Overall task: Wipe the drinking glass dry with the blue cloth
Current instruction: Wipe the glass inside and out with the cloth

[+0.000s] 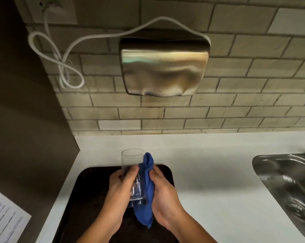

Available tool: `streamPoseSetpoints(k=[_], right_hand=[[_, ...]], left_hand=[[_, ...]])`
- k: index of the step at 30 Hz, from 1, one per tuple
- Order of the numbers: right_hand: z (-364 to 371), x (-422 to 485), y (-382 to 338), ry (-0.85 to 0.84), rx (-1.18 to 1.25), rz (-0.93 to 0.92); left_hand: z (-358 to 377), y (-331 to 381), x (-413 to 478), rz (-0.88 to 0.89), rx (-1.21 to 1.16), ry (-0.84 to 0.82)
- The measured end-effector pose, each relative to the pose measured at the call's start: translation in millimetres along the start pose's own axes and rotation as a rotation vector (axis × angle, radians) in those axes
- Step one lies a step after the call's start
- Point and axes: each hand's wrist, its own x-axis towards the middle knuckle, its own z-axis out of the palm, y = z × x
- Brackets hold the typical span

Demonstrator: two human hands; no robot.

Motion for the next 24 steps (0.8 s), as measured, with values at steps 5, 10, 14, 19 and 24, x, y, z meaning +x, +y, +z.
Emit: streamPoseSetpoints(k=[5,10,14,19,24], right_hand=[[-11,5,-4,-0.065,-0.081,0.013],[-16,7,-4,-0.113,-0.077,0.015],[-21,5,0,-0.182,-0.099,0.042],[-27,4,-4,-0.189,-0.131,0.071],[-25,4,-7,-0.208,-0.099,0.121]], left_hand=[[-9,-9,-5,0.07,0.157,-0.063],[-9,-12,-4,0.011,0.123,-0.116],[-2,-14,-7,0.053,0.161,-0.114],[-2,-14,-8,0.119,0.095,-0.081],[1,-10,-7,0.155,-0.07,-0.098]])
